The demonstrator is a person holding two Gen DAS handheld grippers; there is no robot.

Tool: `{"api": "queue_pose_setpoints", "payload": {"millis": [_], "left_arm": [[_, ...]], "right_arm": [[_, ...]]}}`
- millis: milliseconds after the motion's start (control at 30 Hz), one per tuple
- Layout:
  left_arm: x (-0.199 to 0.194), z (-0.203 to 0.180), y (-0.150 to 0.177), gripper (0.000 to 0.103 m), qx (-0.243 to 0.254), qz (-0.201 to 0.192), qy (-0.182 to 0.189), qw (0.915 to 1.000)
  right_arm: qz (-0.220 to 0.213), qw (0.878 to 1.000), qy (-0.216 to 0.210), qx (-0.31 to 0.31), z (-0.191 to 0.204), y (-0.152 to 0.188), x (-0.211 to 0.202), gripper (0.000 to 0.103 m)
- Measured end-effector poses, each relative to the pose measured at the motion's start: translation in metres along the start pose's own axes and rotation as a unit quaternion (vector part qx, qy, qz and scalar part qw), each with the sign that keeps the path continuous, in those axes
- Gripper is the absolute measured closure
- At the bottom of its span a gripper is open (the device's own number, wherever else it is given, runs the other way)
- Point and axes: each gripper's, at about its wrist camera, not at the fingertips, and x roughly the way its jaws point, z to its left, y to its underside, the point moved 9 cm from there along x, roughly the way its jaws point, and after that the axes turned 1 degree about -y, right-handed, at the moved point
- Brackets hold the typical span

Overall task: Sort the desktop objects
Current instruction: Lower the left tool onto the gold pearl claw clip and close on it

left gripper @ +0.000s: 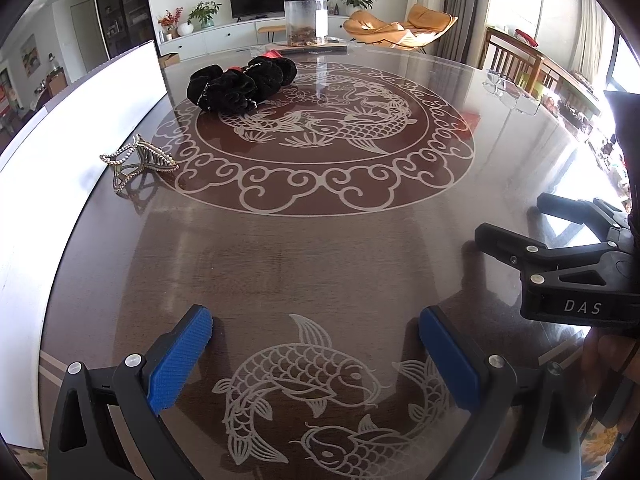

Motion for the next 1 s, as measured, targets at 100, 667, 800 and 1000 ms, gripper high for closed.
{"api": "queue_pose_setpoints", "payload": {"millis": [100, 667, 800, 1000], "left_arm": [[0.002, 0.02, -0.002, 0.0, -0.035, 0.007, -0.023, 0.9991], [0.068, 0.144, -0.094, 0.0, -0.231, 0.034, -0.144, 0.9615], [0.076, 0.155, -0.107, 0.0, -0.223, 0.026, -0.142, 0.964], [0.074, 0.159, -0.118, 0.017, -0.175, -0.013, -0.124, 0.9766]], "right_arm": [[0.0, 1.0, 0.0, 0.0, 0.0, 0.0, 0.0, 0.0], [0.0, 1.0, 0.0, 0.0, 0.001, 0.0, 0.0, 0.0], [0.0, 1.0, 0.0, 0.0, 0.0, 0.0, 0.0, 0.0], [0.0, 1.0, 0.0, 0.0, 0.0, 0.0, 0.0, 0.0]]}}
